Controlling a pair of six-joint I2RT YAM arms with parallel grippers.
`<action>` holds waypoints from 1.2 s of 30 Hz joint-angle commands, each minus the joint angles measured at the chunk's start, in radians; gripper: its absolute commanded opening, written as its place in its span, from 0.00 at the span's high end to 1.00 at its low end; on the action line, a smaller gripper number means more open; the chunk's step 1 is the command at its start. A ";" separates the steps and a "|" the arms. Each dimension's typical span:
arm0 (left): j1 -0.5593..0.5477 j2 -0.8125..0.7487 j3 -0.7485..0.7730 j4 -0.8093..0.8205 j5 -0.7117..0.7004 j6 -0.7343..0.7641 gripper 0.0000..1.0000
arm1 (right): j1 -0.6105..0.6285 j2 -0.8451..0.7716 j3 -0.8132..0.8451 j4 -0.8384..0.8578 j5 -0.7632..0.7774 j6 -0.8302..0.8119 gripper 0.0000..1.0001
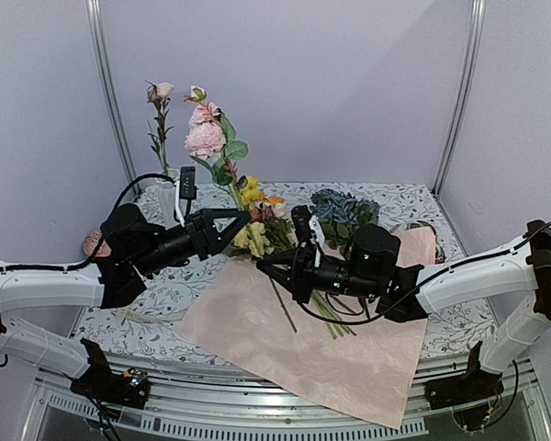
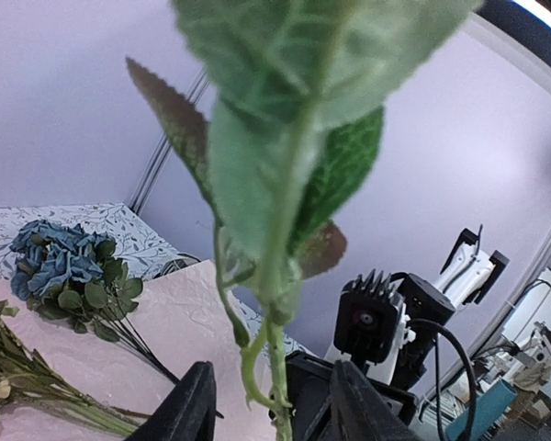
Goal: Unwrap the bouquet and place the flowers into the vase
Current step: Pass from the right arm to the left
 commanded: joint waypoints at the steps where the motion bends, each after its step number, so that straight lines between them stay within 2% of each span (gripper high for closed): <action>1: -0.008 -0.020 -0.011 0.005 0.002 0.010 0.63 | 0.005 -0.014 0.012 0.040 0.016 0.006 0.96; 5: -0.007 -0.008 0.001 -0.005 0.014 0.010 0.78 | 0.005 -0.011 0.014 0.039 0.014 0.005 0.96; 7: -0.008 -0.005 0.006 -0.015 0.011 0.009 0.88 | 0.005 -0.009 0.014 0.039 0.015 0.005 0.96; 9: -0.007 -0.005 0.012 -0.036 -0.003 0.010 0.99 | 0.005 -0.007 0.016 0.034 0.020 0.005 0.89; 11: -0.007 -0.007 0.020 -0.066 -0.017 0.013 1.00 | 0.005 -0.009 0.015 0.030 0.029 0.005 0.77; 14: -0.006 -0.014 0.028 -0.101 -0.028 0.027 1.00 | 0.005 -0.021 0.003 0.018 0.057 0.005 0.54; 17: -0.002 -0.033 0.042 -0.159 -0.050 0.051 1.00 | 0.004 -0.054 -0.021 0.004 0.108 -0.011 0.41; 21: 0.014 -0.070 0.071 -0.273 -0.100 0.099 1.00 | 0.004 -0.124 -0.054 -0.050 0.218 -0.064 0.38; 30: 0.138 -0.180 0.170 -0.556 -0.242 0.251 1.00 | -0.048 -0.300 -0.136 -0.178 0.459 -0.174 0.11; 32: 0.196 -0.194 0.200 -0.609 -0.264 0.278 1.00 | -0.081 -0.329 -0.155 -0.204 0.477 -0.185 0.01; 36: 0.301 -0.200 0.265 -0.695 -0.282 0.305 1.00 | -0.158 -0.358 -0.164 -0.272 0.482 -0.210 0.01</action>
